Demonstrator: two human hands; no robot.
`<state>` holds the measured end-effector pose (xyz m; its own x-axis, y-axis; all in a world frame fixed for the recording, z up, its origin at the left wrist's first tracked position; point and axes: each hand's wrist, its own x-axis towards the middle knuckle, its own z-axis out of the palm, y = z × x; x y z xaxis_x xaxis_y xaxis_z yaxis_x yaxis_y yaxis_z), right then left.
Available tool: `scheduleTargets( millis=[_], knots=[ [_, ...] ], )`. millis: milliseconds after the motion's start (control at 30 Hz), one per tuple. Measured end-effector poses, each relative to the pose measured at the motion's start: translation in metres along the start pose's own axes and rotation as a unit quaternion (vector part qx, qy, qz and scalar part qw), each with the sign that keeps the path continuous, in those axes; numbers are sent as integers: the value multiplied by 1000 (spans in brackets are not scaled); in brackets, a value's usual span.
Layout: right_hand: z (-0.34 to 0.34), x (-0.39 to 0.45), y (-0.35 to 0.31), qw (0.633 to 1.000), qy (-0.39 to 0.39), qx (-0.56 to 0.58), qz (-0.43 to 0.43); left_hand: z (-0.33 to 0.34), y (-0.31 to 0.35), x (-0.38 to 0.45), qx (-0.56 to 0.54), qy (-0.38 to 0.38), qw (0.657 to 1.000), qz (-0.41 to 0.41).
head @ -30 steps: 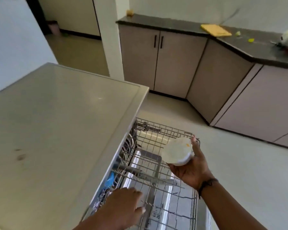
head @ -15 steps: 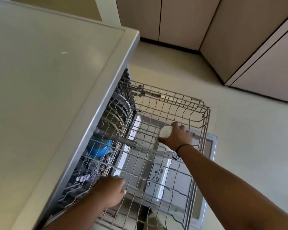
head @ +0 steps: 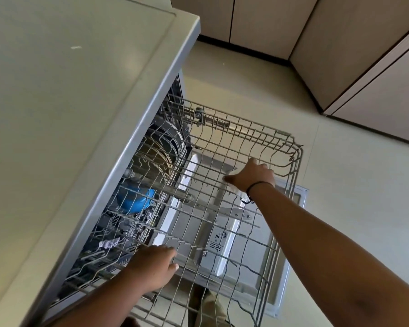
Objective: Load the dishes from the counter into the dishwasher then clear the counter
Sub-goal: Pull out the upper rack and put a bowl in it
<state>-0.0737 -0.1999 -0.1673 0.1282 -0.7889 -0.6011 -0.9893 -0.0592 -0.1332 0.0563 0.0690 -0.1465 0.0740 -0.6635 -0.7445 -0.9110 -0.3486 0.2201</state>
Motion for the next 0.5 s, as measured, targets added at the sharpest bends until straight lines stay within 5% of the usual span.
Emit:
scheduleTargets(
  millis=[500],
  knots=[
    [2, -2, -9, 992, 113, 48, -30, -6, 3, 10, 13, 10, 1000, 20]
  ],
)
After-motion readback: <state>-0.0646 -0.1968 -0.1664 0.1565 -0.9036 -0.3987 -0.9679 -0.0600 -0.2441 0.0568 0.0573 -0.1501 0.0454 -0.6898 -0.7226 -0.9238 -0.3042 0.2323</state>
